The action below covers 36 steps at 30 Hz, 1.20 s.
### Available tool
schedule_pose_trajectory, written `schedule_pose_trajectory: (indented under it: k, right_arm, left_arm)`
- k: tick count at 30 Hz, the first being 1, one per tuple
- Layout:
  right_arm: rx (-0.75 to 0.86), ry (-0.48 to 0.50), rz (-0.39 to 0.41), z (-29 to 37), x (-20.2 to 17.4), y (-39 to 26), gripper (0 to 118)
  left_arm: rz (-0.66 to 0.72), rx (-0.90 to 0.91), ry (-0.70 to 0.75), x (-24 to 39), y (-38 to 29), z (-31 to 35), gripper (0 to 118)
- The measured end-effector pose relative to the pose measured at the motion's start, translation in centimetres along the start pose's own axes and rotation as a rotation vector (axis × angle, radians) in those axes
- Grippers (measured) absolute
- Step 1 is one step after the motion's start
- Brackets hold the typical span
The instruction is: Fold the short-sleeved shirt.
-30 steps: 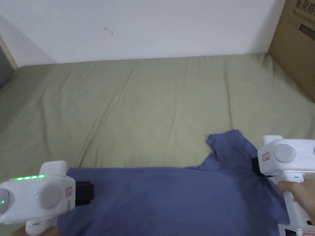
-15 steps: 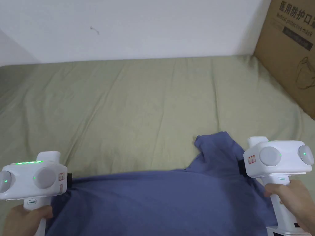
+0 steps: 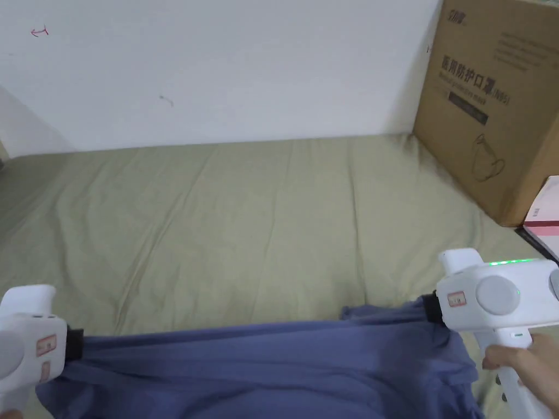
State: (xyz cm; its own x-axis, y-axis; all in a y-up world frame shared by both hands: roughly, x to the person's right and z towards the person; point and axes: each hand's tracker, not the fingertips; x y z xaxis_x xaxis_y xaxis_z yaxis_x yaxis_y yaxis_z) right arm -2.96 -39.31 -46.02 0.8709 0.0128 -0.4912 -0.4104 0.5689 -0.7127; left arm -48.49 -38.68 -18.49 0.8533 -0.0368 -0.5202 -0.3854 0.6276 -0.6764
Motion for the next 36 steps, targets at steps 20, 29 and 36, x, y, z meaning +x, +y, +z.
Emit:
schedule_pose_trajectory:
  k: [20, 29, 36]
  right_arm:
    - [-0.089, 0.004, -0.121, 2.7, 0.8, -17.0, 77]
    - [0.103, 0.033, 0.013, 5.7, -6.6, -12.5, 5]
    - [0.056, 0.141, 0.051, 3.4, -13.1, -12.5, 1]
  left_arm:
    - [-0.037, -0.15, 0.096, -0.6, -13.6, 2.0, 101]
    - [0.182, -0.043, -0.044, -2.1, -12.0, 5.6, 0]
    - [0.257, -0.068, -0.048, -4.2, -12.6, 5.3, 2]
